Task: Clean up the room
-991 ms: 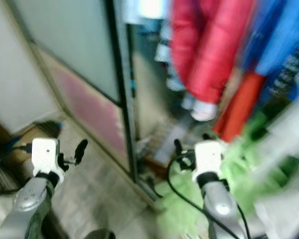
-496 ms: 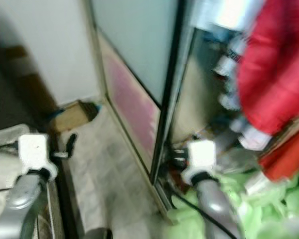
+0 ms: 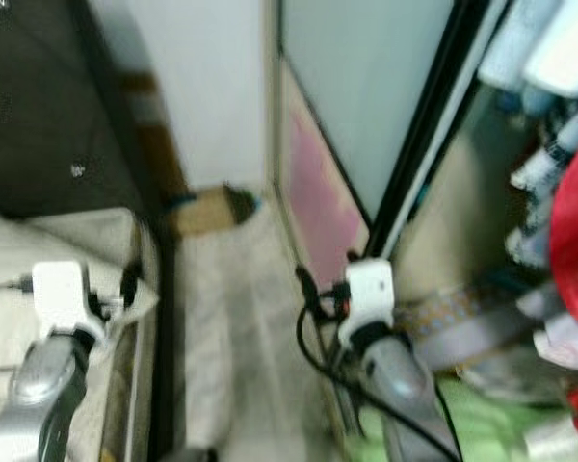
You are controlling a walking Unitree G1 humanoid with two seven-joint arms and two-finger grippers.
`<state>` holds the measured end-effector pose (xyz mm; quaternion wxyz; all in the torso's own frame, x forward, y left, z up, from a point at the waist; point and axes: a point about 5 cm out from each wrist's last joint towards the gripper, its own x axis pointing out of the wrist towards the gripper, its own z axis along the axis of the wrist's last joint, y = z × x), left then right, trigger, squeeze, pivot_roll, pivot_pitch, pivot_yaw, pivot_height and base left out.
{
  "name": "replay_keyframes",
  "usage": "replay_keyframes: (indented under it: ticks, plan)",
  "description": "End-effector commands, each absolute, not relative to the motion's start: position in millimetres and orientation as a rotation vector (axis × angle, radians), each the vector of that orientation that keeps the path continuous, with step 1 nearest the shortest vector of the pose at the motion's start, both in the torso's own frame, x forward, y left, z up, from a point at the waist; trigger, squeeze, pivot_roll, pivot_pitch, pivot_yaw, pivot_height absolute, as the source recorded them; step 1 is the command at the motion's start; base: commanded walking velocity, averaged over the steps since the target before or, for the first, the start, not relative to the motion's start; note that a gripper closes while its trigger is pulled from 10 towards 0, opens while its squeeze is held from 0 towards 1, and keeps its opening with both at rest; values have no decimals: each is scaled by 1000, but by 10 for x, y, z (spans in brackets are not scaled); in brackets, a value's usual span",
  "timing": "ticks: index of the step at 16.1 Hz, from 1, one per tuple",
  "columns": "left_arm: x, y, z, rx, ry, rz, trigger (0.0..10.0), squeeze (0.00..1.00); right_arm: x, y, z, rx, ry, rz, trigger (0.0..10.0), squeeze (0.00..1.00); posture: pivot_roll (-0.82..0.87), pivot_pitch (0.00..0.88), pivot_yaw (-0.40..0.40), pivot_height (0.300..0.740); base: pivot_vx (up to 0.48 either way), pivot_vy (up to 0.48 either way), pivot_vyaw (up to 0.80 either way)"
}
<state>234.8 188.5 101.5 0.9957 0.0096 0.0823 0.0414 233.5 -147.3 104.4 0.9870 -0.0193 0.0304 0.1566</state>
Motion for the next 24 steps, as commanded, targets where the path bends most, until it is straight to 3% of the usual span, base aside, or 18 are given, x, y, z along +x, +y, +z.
replay_keyframes:
  ticks: [1,19,24]
  plan:
    - [2348,1849,1017,12,173,69,10000,0,2346,-1497,1058,-40,56,310,10000,0,-34,52,-39,740,0,0,800]
    - [2398,1783,1069,67,151,58,10000,0,2426,-1450,1055,-24,44,353,10000,0,-19,36,-47,740,0,0,800]
    - [2407,1796,1098,13,126,54,10000,0,2438,-1439,1058,-20,38,352,10000,0,-22,46,-44,740,0,0,800]
